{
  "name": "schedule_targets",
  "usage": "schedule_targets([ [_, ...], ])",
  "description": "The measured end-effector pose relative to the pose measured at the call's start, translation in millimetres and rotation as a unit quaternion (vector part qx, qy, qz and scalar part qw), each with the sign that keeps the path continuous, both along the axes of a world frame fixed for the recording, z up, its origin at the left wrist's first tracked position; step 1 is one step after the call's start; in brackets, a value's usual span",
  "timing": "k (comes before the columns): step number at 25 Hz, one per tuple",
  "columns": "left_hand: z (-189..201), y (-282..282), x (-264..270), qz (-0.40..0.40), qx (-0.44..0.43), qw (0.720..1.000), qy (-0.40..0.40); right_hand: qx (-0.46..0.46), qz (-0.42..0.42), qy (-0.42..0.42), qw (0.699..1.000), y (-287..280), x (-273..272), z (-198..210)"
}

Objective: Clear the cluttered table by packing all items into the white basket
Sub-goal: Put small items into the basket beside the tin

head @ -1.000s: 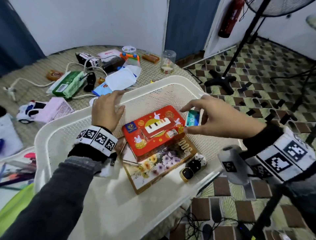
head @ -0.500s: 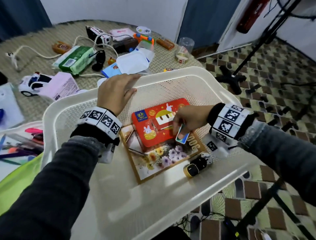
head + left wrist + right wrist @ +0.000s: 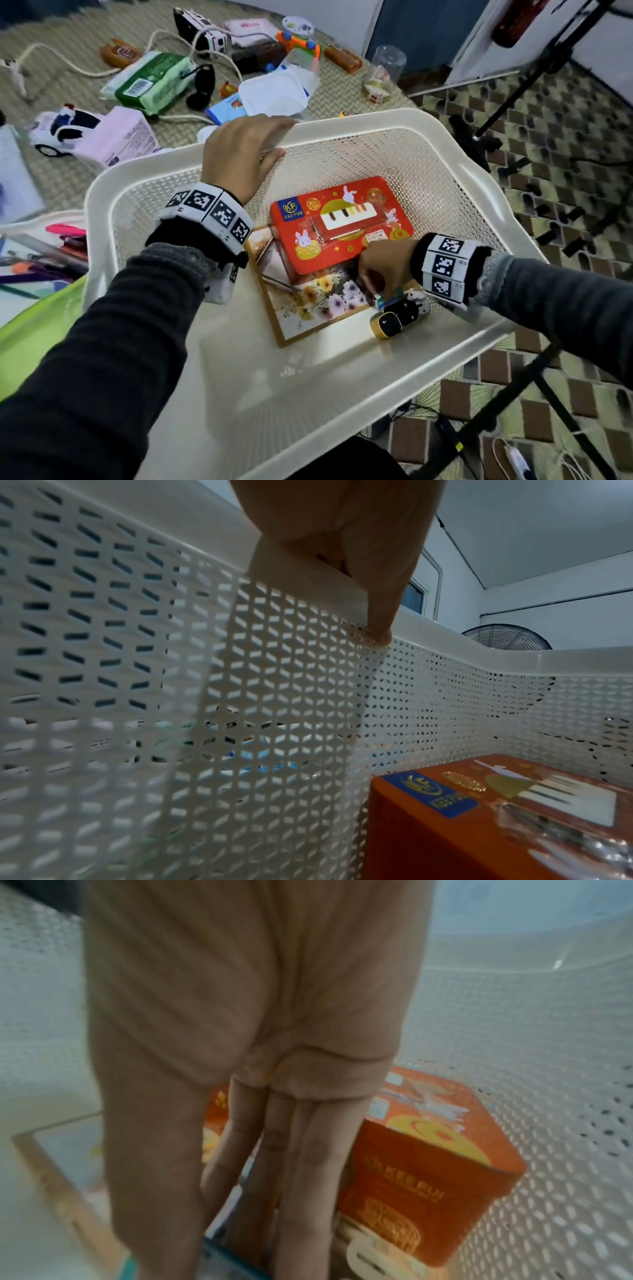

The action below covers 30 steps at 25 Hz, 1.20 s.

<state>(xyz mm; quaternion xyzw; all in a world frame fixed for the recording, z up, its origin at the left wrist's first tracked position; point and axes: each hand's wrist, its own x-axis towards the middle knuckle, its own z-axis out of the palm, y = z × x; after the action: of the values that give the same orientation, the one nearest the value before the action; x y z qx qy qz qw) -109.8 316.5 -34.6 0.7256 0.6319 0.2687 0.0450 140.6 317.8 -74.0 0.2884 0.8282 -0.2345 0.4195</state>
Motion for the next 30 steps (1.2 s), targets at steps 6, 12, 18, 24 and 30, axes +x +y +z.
schedule_targets([
  [6, 0.8, -1.4, 0.0, 0.002, -0.003, 1.0, 0.006, -0.012, 0.059, -0.026, 0.998, -8.6, -3.3, -9.0],
  [12, 0.9, -0.4, -0.9, 0.001, -0.01, 1.0, 0.011, 0.006, 0.128, -0.028, 0.991, -17.6, 0.0, -24.7],
  [18, 2.4, -1.2, -0.6, 0.001, -0.014, 1.0, 0.015, -0.02, 0.119, 0.024, 0.992, -13.8, 7.5, -18.1],
  [24, 3.2, -1.9, 0.3, 0.002, -0.016, 1.0, 0.02, -0.041, 0.103, 0.093, 0.989, -19.8, 7.9, -22.3],
  [30, 3.1, -1.1, 0.7, 0.0, -0.015, 1.0, 0.017, -0.024, 0.147, 0.065, 0.987, -23.8, 3.2, -24.1],
])
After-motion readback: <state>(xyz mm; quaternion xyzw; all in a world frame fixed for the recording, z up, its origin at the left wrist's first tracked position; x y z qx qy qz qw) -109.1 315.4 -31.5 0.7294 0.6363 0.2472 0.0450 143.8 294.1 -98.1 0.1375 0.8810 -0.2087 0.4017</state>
